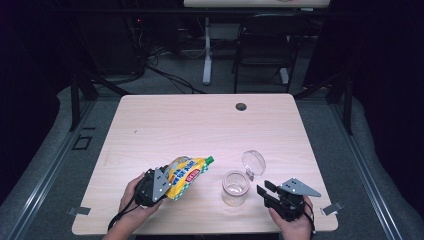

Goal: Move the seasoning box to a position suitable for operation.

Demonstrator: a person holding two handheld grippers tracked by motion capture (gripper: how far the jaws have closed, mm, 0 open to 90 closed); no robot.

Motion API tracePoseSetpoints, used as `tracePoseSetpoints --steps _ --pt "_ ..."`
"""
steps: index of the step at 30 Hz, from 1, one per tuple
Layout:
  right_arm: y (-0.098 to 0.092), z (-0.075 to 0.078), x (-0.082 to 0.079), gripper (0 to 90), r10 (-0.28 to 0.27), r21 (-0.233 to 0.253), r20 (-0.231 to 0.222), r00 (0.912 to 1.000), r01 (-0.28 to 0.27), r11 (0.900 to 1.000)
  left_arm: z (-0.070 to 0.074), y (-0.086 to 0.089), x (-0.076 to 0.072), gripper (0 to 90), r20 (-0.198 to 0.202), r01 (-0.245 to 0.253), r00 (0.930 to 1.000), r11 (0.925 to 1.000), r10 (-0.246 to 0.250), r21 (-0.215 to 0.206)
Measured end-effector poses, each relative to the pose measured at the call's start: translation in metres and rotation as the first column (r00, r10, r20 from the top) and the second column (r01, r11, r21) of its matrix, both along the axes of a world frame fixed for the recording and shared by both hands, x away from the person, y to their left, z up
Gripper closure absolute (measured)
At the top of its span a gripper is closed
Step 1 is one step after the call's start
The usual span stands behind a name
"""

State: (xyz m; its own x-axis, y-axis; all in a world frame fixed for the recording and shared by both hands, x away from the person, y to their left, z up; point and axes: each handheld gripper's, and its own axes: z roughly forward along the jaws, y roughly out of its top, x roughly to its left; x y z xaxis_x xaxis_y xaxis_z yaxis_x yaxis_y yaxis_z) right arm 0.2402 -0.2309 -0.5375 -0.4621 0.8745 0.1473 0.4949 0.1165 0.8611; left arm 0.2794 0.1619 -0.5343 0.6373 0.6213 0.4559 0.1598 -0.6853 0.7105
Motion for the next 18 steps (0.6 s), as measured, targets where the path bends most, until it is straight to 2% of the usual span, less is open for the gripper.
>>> tracePoseSetpoints --steps 7,18 --pt "0.0000 0.0000 0.0000 62.3 0.000 0.000 0.000 1.0000 0.000 1.000 -0.0012 -0.0039 -0.0022 54.0 0.019 0.010 0.9998 0.9991 -0.011 0.042" --pt "0.0001 -0.0001 0.0000 62.3 -0.001 -0.001 -0.001 1.0000 0.001 1.000 -0.0017 -0.0076 -0.0056 54.0 0.046 0.019 0.9987 0.9965 -0.023 0.081"
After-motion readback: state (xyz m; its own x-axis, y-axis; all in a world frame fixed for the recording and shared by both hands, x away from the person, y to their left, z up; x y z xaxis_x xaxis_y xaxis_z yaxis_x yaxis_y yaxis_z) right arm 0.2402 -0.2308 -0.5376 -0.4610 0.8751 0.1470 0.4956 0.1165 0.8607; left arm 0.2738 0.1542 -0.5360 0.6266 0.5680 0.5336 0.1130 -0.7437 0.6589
